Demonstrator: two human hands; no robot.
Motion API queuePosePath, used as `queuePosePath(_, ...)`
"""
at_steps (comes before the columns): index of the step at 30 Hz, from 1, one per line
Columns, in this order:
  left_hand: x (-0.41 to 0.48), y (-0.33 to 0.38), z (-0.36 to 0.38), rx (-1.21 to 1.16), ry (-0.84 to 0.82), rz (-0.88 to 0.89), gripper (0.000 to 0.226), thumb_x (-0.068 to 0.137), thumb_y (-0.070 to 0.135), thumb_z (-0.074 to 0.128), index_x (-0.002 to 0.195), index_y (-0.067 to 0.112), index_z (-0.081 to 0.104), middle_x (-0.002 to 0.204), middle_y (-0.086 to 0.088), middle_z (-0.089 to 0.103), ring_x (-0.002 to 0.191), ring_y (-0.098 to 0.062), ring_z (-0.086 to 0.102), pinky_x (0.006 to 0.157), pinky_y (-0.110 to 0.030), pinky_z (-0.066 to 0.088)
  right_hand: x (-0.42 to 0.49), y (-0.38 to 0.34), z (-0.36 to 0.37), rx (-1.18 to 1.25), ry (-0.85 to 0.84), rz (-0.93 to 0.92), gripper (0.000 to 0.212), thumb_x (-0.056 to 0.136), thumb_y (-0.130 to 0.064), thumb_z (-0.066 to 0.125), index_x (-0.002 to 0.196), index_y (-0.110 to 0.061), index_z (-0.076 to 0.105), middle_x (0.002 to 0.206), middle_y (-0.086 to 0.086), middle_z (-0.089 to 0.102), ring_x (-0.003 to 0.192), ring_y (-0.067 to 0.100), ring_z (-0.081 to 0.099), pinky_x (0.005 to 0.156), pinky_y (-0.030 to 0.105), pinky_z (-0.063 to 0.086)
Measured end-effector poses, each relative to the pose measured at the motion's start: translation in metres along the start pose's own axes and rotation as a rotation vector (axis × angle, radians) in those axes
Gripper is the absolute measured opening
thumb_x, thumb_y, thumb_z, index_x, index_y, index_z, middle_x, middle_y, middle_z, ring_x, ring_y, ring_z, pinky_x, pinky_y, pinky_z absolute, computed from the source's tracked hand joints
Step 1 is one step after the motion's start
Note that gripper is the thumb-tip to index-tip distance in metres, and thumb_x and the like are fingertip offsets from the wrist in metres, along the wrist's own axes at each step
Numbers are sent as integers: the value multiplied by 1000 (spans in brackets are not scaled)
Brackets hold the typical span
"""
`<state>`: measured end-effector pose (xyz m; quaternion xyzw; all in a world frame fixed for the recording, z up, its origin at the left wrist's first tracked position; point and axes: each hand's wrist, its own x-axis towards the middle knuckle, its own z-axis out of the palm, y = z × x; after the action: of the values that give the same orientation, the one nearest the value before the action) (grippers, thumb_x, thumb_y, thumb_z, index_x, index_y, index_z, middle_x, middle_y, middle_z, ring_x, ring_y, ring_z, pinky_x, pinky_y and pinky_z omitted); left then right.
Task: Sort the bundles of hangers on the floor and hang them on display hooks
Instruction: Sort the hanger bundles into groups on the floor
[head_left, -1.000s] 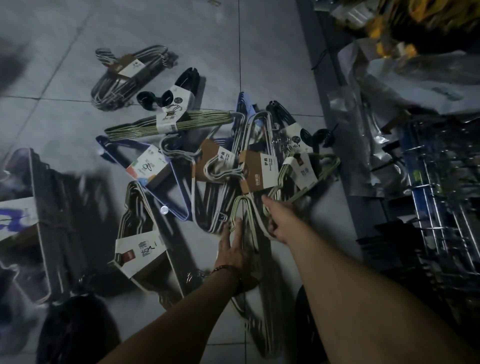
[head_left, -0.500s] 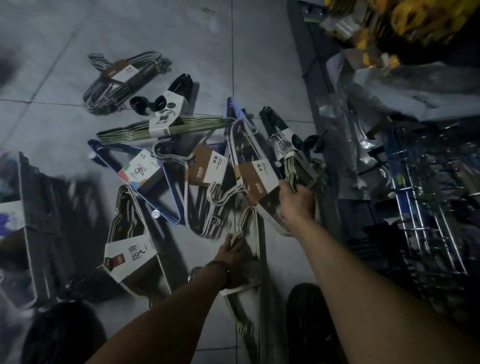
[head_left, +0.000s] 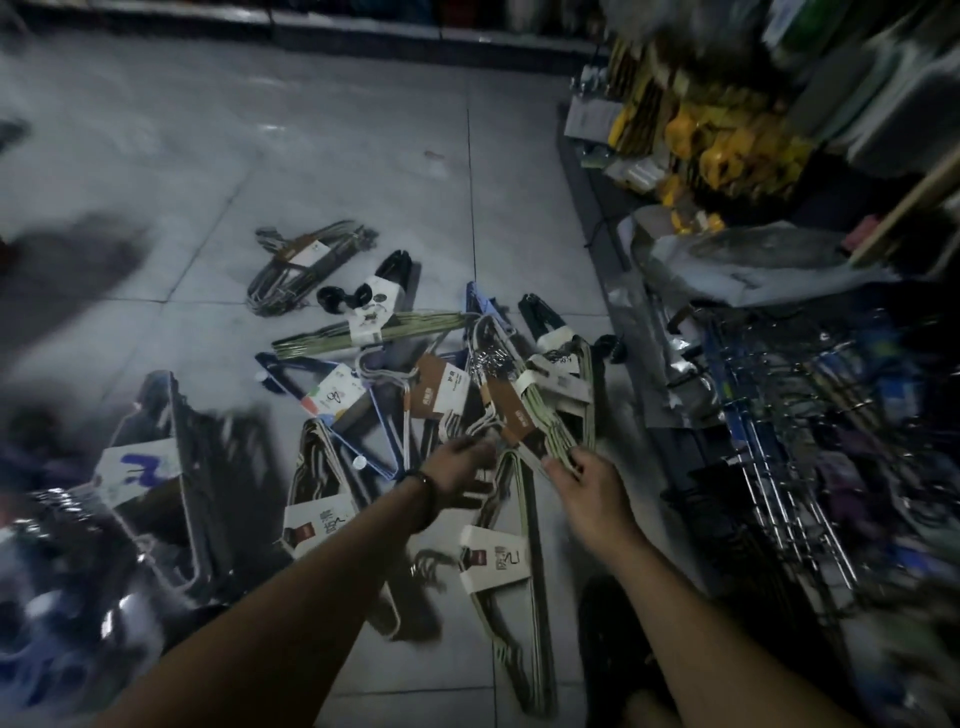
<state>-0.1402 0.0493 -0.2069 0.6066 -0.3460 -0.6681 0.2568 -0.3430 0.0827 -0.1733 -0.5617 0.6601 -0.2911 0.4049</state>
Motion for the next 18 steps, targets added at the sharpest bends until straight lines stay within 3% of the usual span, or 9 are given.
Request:
queuePosePath(1,-12,8,-4,-15,43,35,34,104,43,55,129,20,57,119,-9,68,102,-32,70,75,-38,58,-16,-8,-2,13,-24,-18,20,103,-31,62,85,-23,67,78,-7,67,73,5,62,61,17,45)
queuePosePath(3,-33,21,-12,-14,188,96,55,95,60,57,129,16,60,119,-15,70,93,-35,72,69,-41,60,-45,-18,-3,42,-54,-72,17,104,-28,61,95,-17,70,87,1,71,80,13,67,70,22,52)
queuePosePath(5,-53,31,-22,-119,263,128,71,90,64,59,139,14,52,123,-17,66,86,-36,73,65,-43,62,-68,-18,-1,37,-57,-117,16,104,-24,62,91,-16,66,82,4,68,73,15,64,64,20,50)
queuePosePath(7,-76,37,-32,-246,290,139,84,83,73,65,144,20,44,133,-16,61,99,-39,73,72,-47,64,-91,-11,3,-8,-60,-139,20,102,-25,64,85,-16,58,77,1,61,67,10,60,58,16,46)
queuePosePath(9,-91,37,-44,-220,346,131,100,63,86,65,141,24,49,134,-17,63,107,-46,71,84,-60,61,-112,3,10,-106,-44,-167,21,100,-31,65,85,-20,56,85,1,59,74,13,63,63,26,53)
queuePosePath(11,-103,29,-52,-199,335,129,82,74,78,65,132,19,56,123,-15,66,100,-43,73,87,-60,61,-131,14,15,-235,-48,-185,20,100,-36,65,90,-20,58,95,0,54,82,18,63,70,34,56)
queuePosePath(14,-114,13,-59,-201,343,105,46,101,41,63,132,7,59,116,-20,65,88,-31,68,82,-48,62,-148,20,18,-310,-103,-225,23,99,-45,62,102,-22,59,105,-3,48,89,16,63,78,35,57)
queuePosePath(16,-109,-9,-68,-86,398,74,41,104,20,57,136,-6,56,123,-28,65,95,-34,66,90,-52,61,-155,19,19,-309,-185,-226,22,100,-44,62,111,-25,60,111,-2,46,91,9,60,81,25,56)
queuePosePath(18,-96,-37,-82,40,454,-7,40,102,14,55,135,-9,56,125,-26,66,107,-39,69,96,-54,59,-161,20,20,-371,-294,-194,26,101,-41,63,121,-25,58,117,-2,43,94,3,56,83,17,51)
